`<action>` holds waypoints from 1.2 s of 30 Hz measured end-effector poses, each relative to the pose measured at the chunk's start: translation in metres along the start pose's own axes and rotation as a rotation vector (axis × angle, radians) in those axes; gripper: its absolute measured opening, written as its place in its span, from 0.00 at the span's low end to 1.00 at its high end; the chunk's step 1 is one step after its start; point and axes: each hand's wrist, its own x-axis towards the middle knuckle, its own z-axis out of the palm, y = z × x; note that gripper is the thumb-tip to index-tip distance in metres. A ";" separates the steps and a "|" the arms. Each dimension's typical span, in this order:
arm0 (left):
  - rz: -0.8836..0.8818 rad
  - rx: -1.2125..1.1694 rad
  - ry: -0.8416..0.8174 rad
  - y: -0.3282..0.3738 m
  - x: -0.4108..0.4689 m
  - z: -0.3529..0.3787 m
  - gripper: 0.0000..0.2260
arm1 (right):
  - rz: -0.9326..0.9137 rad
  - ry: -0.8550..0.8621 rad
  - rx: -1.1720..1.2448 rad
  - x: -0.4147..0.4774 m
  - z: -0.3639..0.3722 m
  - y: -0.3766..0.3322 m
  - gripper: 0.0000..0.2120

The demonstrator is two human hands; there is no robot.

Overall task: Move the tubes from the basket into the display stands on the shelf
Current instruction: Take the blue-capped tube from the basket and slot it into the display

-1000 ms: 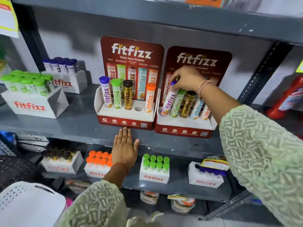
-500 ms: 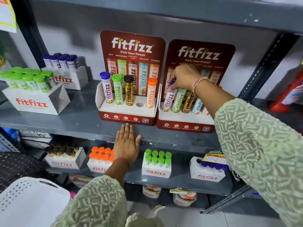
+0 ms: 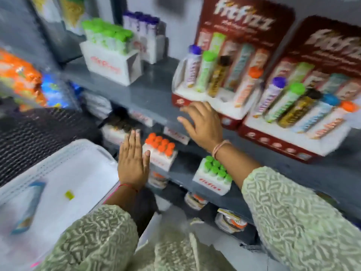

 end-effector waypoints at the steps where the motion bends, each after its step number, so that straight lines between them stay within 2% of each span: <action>1: -0.074 0.032 -0.009 -0.020 -0.016 -0.004 0.29 | -0.040 -0.065 0.050 -0.006 0.025 -0.017 0.13; 8: -0.632 0.200 -0.030 -0.133 -0.137 -0.035 0.31 | -0.307 -0.640 0.275 -0.021 0.172 -0.147 0.16; 11: -0.788 0.245 -0.039 -0.160 -0.179 -0.036 0.31 | -0.322 -0.778 0.349 -0.027 0.226 -0.199 0.11; 14: -0.846 0.315 -0.030 -0.176 -0.203 -0.032 0.31 | -0.105 -0.953 0.504 -0.028 0.271 -0.256 0.15; 19: -0.870 0.406 0.016 -0.183 -0.209 -0.021 0.28 | 0.473 -1.119 0.743 -0.025 0.349 -0.346 0.18; 21: -0.853 0.429 0.046 -0.184 -0.211 -0.016 0.27 | 0.629 -1.131 0.766 -0.028 0.381 -0.367 0.27; 23: -0.844 0.440 0.065 -0.185 -0.213 -0.015 0.27 | 0.673 -1.120 0.774 -0.031 0.404 -0.378 0.32; 26: -0.852 0.449 0.053 -0.187 -0.214 -0.015 0.26 | 0.697 -1.120 0.846 -0.030 0.401 -0.374 0.19; 28: -0.858 0.429 0.010 -0.186 -0.214 -0.017 0.26 | 0.740 -1.061 0.931 -0.025 0.375 -0.354 0.10; 29: -0.870 0.406 -0.028 -0.186 -0.214 -0.019 0.27 | 0.772 -1.003 0.986 -0.022 0.360 -0.341 0.09; 33: -0.912 0.297 -0.096 -0.182 -0.207 -0.031 0.31 | 0.800 -0.780 1.125 0.010 0.272 -0.265 0.08; 36: -0.900 0.198 -0.064 -0.165 -0.178 -0.037 0.33 | 0.734 -0.592 1.099 0.033 0.194 -0.199 0.11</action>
